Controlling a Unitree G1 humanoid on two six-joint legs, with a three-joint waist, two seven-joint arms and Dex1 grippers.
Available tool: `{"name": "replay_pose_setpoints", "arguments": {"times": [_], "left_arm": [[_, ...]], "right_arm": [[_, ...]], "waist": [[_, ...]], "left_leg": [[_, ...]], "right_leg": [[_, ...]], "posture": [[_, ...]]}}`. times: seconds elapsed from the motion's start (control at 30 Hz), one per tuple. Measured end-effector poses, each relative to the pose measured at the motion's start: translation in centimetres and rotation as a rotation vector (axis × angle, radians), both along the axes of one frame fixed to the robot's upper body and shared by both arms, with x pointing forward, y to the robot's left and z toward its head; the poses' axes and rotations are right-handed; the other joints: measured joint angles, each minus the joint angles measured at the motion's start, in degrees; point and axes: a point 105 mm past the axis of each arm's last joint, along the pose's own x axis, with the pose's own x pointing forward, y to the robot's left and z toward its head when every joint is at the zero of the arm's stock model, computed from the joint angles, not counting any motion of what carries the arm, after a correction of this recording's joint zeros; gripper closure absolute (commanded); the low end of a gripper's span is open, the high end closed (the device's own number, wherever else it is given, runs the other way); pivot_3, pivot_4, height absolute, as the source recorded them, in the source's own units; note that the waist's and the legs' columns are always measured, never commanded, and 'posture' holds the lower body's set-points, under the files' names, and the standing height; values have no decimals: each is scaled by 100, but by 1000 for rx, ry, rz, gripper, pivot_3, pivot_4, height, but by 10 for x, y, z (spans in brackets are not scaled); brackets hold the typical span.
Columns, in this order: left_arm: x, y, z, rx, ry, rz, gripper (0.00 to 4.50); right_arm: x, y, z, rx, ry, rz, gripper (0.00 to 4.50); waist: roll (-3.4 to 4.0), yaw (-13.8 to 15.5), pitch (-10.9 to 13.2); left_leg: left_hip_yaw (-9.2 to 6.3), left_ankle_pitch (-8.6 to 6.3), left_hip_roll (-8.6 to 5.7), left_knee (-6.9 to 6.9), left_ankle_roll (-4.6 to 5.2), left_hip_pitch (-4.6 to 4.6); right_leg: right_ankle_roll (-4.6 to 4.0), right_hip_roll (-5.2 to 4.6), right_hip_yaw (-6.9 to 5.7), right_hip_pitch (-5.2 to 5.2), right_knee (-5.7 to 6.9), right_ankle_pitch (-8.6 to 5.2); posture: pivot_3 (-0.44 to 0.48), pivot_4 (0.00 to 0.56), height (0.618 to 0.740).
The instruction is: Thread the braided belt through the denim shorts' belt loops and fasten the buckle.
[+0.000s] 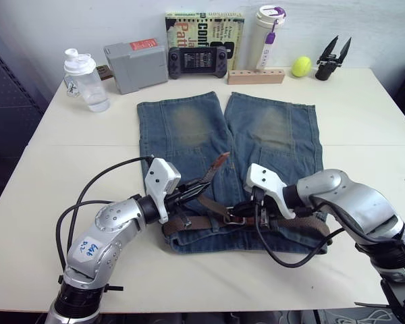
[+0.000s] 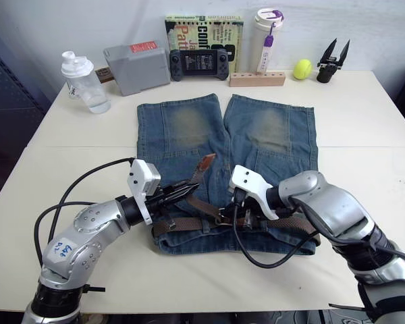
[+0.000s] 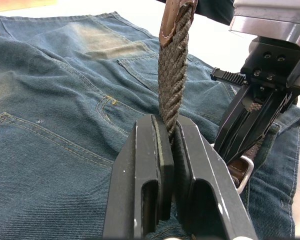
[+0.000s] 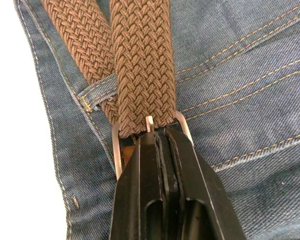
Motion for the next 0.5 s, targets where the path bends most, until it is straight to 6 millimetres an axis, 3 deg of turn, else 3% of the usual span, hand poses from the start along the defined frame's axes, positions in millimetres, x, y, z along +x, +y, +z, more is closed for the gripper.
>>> {"name": "replay_pose_setpoints", "arguments": {"times": [0.5], "left_arm": [[0, 0, 0, -2, 0, 6, 4500]], "right_arm": [[2, 12, -10, -99, -51, 106, 4450]], "waist": [[-4, -20, -5]], "left_leg": [[3, 0, 2, -1, 0, 10]], "right_leg": [[0, 1, 3, 2, 4, 0]], "posture": [[0, 150, 731]]}}
